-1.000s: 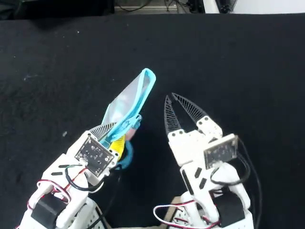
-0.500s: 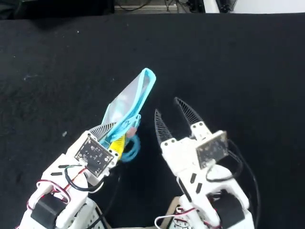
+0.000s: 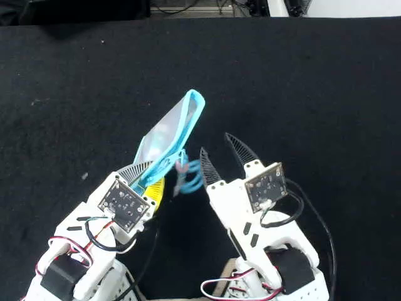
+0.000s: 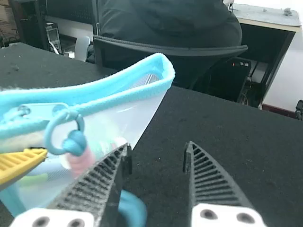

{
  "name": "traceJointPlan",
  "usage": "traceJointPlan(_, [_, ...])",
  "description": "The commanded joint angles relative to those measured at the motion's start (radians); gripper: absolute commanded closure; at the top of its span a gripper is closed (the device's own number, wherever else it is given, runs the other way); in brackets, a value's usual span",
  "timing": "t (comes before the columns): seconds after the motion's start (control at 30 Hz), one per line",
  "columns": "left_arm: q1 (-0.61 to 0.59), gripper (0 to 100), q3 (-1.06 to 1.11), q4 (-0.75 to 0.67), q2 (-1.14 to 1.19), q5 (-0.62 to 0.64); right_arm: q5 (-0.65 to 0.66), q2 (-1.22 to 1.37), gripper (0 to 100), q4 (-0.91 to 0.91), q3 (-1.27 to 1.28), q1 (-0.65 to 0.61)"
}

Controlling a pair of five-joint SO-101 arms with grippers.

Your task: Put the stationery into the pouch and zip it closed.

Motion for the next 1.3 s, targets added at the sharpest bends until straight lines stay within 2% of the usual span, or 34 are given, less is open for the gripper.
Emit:
traceJointPlan(0.0, [-0.010,97,0.062,0.020,0.012,0.012,-0.008,-0.105,81.9,0.028,-0.012,0.003])
traceJointPlan(0.33, [-0.010,97,0.062,0.020,0.012,0.012,-0.006,-0.107,81.9,0.068,-0.015,-0.006])
traceJointPlan(0.53, [-0.010,97,0.081,0.015,0.012,0.012,0.041,-0.058,81.9,0.075,-0.016,-0.132])
traceJointPlan(0.93, [-0.010,97,0.082,0.014,0.012,0.012,0.046,0.099,81.9,0.190,-0.185,-0.143])
traceJointPlan(1.13, [-0.010,97,0.076,0.015,0.012,0.012,0.051,0.107,81.5,0.318,-0.274,-0.316])
traceJointPlan(1.27, [-0.010,97,0.076,0.012,0.012,0.012,0.041,0.099,81.5,0.278,-0.229,-0.330])
